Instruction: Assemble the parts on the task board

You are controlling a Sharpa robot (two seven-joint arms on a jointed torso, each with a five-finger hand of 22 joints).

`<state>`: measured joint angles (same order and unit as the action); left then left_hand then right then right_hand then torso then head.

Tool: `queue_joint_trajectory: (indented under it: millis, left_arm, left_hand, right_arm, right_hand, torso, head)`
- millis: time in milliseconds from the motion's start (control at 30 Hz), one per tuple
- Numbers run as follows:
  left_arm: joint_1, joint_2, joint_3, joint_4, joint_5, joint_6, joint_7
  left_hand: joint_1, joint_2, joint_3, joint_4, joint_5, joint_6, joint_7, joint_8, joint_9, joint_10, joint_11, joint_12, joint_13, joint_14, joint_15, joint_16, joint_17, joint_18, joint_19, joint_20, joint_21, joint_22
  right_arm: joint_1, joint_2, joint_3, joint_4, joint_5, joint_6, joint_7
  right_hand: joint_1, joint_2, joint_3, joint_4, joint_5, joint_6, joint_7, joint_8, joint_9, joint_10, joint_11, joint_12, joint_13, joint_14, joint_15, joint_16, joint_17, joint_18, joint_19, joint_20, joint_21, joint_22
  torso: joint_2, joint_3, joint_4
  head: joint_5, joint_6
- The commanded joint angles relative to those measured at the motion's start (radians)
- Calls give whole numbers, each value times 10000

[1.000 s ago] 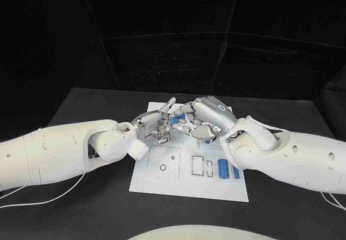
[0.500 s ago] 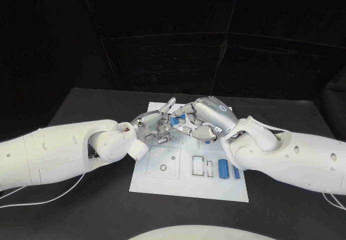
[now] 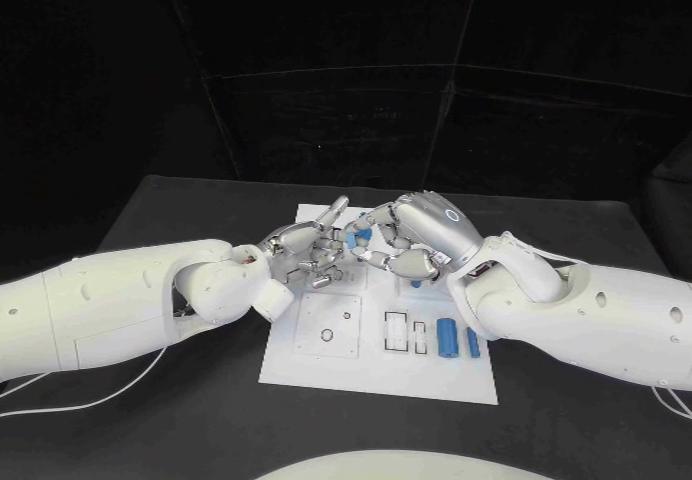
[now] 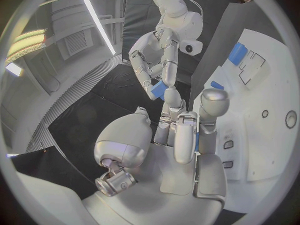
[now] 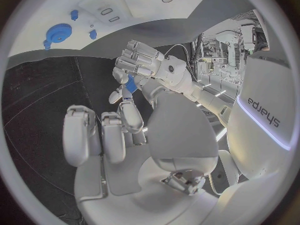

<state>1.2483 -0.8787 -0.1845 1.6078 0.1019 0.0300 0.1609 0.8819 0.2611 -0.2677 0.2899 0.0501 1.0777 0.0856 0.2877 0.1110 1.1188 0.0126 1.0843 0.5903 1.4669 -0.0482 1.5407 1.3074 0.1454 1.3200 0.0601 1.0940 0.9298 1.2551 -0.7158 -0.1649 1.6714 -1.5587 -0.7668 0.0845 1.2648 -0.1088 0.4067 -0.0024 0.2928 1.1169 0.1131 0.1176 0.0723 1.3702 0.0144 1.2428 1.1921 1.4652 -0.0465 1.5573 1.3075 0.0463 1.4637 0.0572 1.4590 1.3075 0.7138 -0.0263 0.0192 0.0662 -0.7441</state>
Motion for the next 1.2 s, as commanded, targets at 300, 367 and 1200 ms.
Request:
queue_joint_trajectory:
  millis: [300,367,1200]
  left_arm:
    - [28,-20,26,-3,-75,50,84]
    - [28,-20,26,-7,-92,40,68]
    - [52,-272,29,-600,-304,-1226,-71]
  left_hand:
    - [345,-23,-191,-18,-33,-59,63,-19,22,-30,29,-37,-96,849,-38,32,2006,-140,-6,-64,20,-21]
    - [380,-25,-208,-21,-33,-81,70,-29,24,-47,36,-51,-117,848,-34,31,2002,-138,-13,-62,10,-33]
    - [1219,-130,-762,-115,-30,-1095,498,-592,-125,-676,411,-435,-689,812,280,-8,1899,-104,-132,208,-139,-224]
  right_arm:
    - [0,-49,-14,-2,-9,-150,-118]
    - [0,-47,-14,-1,-9,-157,-112]
    - [2,-20,-15,-88,1025,-10,10]
  right_hand:
    - [127,-21,14,-74,69,199,-123,30,19,34,9,-9,6,1022,-83,44,2491,1,238,-67,26,396]
    - [127,-21,14,-74,69,199,-123,30,19,34,9,-8,7,1022,-83,44,2491,1,238,-67,27,397]
    - [107,2,18,-61,52,205,-118,29,18,49,15,9,33,1020,-80,40,2485,5,229,-66,15,375]
  torso:
    - [8,-5,1]
    - [2,-3,2]
    - [0,-15,10]
  head:
    - [8,-5]
    - [8,-10]
    - [-34,-38]
